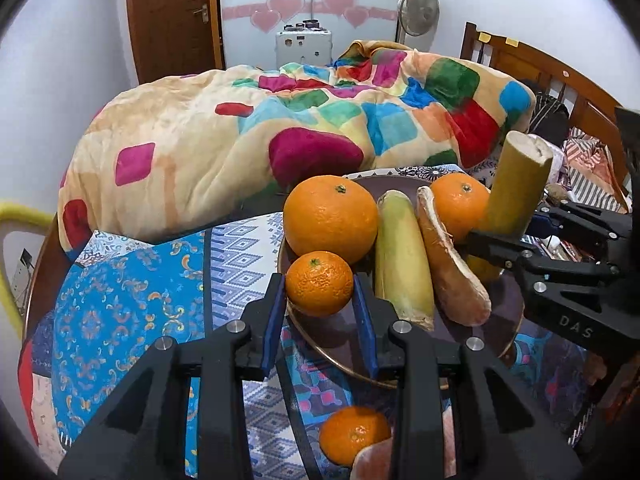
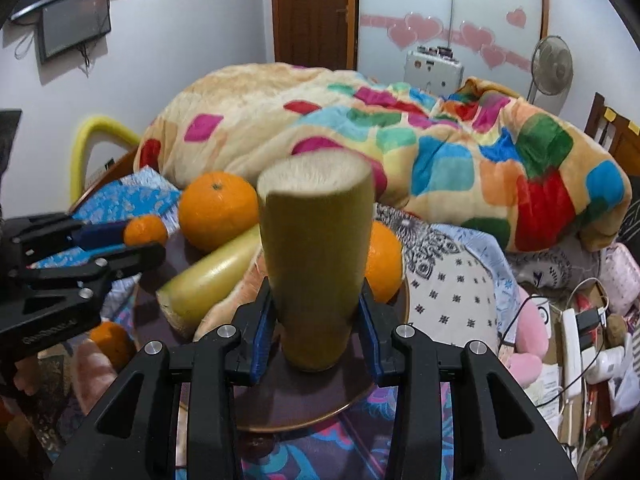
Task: Organize fruits
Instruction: 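Carry the cylinder and tangerine onto the plate and open both grippers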
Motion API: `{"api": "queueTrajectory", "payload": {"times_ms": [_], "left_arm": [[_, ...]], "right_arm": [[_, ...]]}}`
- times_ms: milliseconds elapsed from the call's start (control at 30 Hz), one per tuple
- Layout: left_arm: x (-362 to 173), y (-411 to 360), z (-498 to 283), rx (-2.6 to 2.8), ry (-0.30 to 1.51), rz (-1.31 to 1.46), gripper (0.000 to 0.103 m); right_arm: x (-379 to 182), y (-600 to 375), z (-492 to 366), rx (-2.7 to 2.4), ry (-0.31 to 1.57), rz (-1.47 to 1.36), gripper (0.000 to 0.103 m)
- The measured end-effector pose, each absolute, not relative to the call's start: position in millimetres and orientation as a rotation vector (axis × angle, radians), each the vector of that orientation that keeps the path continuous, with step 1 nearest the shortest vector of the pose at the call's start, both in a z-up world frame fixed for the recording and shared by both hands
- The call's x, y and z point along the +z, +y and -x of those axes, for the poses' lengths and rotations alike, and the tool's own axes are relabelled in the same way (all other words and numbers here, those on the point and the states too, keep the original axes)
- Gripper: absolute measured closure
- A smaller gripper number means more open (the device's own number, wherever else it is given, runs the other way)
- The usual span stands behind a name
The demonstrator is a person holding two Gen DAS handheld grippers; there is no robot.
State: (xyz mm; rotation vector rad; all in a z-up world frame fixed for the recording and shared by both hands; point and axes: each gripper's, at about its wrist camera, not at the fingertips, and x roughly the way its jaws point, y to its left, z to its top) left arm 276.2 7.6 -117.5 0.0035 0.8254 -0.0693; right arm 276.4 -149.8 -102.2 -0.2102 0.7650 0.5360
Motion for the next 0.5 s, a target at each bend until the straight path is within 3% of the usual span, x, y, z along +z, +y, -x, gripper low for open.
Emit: {"api": "queueTrajectory", "payload": {"times_ms": [500], "left_arm": [[-116.0, -1.7, -274.2, -0.099, 0.824, -0.036, 0.069]], "right_arm": [[-87.3, -149.1, -267.0, 0.614, 0.802, 0.304, 0.069]]}}
